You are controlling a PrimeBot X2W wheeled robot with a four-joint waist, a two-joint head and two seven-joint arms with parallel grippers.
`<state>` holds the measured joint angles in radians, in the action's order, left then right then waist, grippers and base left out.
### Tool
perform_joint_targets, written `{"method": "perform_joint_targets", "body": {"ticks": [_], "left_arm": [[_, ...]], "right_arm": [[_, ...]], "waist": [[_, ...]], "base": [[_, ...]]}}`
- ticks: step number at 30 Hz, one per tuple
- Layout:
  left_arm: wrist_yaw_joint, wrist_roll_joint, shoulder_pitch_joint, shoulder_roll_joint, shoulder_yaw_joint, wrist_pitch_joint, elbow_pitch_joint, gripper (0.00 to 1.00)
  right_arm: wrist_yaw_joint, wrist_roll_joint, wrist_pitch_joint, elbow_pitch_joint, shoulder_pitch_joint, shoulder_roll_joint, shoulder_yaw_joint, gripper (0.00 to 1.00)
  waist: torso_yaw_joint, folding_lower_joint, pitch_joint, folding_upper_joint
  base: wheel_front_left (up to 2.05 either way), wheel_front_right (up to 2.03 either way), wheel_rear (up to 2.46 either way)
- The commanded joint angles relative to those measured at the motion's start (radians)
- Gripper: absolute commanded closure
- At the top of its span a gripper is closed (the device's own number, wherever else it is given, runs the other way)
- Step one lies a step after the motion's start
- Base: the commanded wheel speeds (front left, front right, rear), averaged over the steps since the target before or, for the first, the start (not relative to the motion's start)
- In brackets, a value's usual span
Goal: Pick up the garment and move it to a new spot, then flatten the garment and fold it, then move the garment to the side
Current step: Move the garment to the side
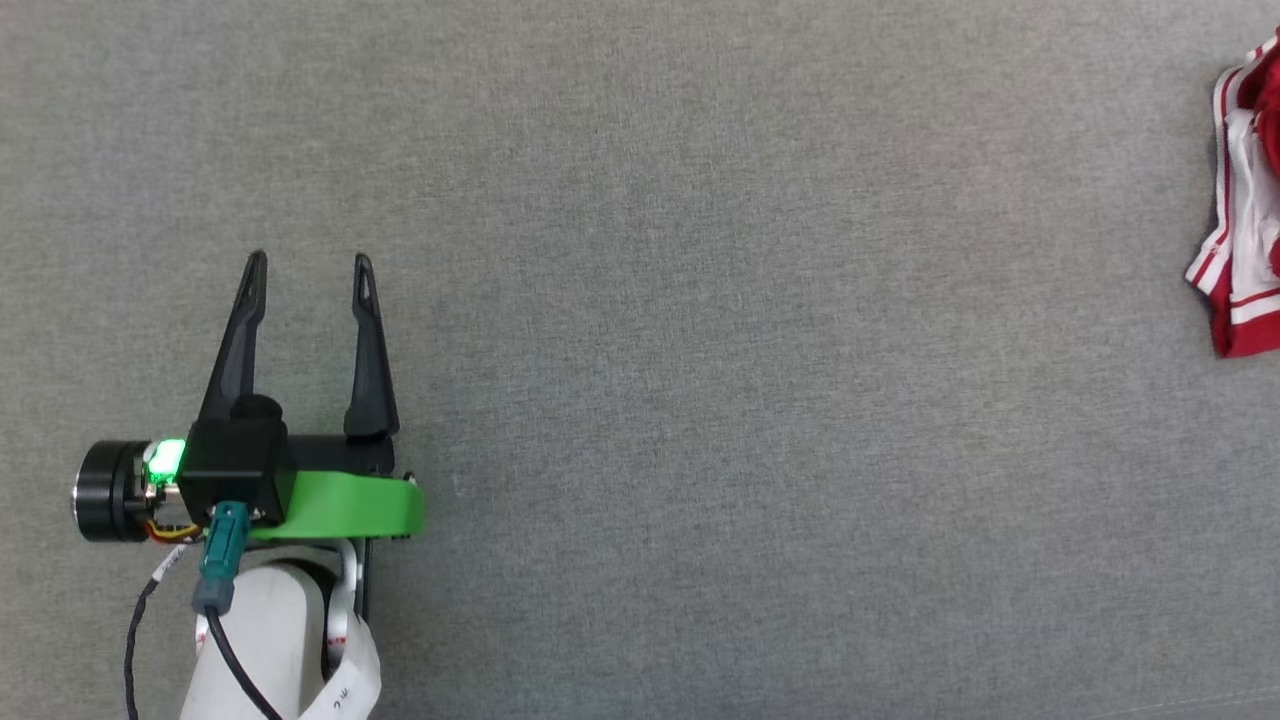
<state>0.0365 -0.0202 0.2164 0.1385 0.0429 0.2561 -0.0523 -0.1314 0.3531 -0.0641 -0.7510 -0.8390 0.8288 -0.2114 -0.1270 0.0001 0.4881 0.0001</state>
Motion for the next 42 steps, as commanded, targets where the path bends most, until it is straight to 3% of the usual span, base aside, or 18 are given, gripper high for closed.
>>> {"method": "perform_joint_targets", "body": {"ticks": [1, 9, 10, 20, 30, 42], "left_arm": [[0.009, -0.002, -0.029, -0.004, -0.004, 0.006, 0.006, 0.0], [0.018, -0.022, -0.112, -0.013, -0.019, 0.006, 0.03, 0.0], [0.018, -0.026, -0.127, -0.018, -0.019, 0.006, 0.042, 0.0], [0.023, -0.033, -0.163, -0.036, -0.016, 0.006, 0.08, 0.0], [0.024, -0.029, -0.19, -0.042, -0.016, 0.006, 0.108, 0.0], [0.007, -0.033, -0.214, -0.048, -0.008, 0.006, 0.112, 0.0]], "right_arm": [[0.001, -0.016, 0.041, 0.02, 0.008, -0.028, 0.025, 0.0], [0.001, -0.156, 0.265, 0.18, 0.055, -0.191, 0.141, 0.0], [0.001, -0.195, 0.307, 0.269, 0.099, -0.267, 0.18, 0.0], [0.001, -0.248, 0.326, 0.614, 0.34, -0.521, 0.226, 0.0], [0.001, -0.233, 0.326, 0.663, 0.558, -0.654, 0.16, 0.0], [0.001, -0.235, 0.326, 0.661, 0.751, -0.723, 0.179, 0.0]], "waist": [[0.01, -0.0001, -0.086, -0.0001], [0.037, -0.0001, -0.201, -0.0001], [0.054, -0.0001, -0.231, -0.0001], [0.112, -0.0001, -0.311, -0.0001], [0.142, -0.0001, -0.366, -0.0001], [0.151, -0.0001, -0.404, -0.0001]], "base": [[0.0, 0.0, 0.0], [0.0, 0.0, 0.0], [0.0, 0.0, 0.0], [0.0, 0.0, 0.0], [0.0, 0.0, 0.0], [0.0, 0.0, 0.0]]}}
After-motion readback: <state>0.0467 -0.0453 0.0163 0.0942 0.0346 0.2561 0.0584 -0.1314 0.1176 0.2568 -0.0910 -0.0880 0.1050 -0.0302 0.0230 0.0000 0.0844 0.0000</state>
